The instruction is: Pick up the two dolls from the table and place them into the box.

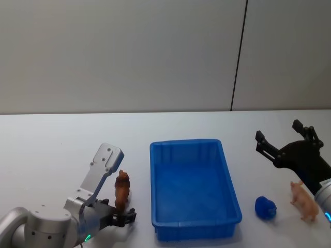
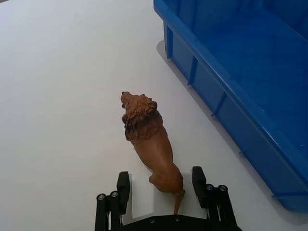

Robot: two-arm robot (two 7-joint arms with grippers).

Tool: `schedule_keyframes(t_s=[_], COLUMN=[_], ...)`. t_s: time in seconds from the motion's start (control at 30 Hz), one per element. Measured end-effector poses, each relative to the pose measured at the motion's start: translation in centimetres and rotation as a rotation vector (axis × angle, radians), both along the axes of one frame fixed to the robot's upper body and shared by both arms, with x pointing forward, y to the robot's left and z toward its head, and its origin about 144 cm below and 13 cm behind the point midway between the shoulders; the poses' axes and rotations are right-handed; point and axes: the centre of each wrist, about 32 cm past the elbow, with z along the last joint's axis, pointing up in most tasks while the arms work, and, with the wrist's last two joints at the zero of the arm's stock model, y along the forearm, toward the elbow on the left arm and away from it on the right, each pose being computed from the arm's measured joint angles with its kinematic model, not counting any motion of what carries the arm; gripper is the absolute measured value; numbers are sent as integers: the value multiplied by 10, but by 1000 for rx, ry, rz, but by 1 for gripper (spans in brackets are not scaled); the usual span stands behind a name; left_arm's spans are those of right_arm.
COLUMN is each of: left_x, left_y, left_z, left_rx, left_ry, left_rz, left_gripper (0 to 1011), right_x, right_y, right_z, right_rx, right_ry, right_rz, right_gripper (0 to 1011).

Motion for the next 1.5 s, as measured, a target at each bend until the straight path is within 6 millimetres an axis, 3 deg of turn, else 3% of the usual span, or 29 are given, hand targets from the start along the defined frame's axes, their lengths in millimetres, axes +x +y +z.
schedule_keyframes(t_s=[0.23, 0.47, 0.6, 1.0, 1.5], left_x=[0, 0, 0, 0, -3], left_y=[1, 1, 1, 2, 9], left_z=[0, -1, -1, -1, 11], left_rx=[4, 7, 9, 8, -16], left_ry=[5, 8, 10, -4, -162], left_rz=[0, 0, 0, -5, -32], left_gripper=[661, 400, 315, 290, 290], right_x=[0, 0, 0, 0, 0], right_y=[0, 0, 0, 0, 0], right_z=[0, 0, 0, 0, 0], right_rx=[0, 0, 0, 0, 0], right_ry=[0, 0, 0, 0, 0], right_rz=[0, 0, 0, 0, 0], right_gripper=[1000, 1000, 1000, 1000, 1000])
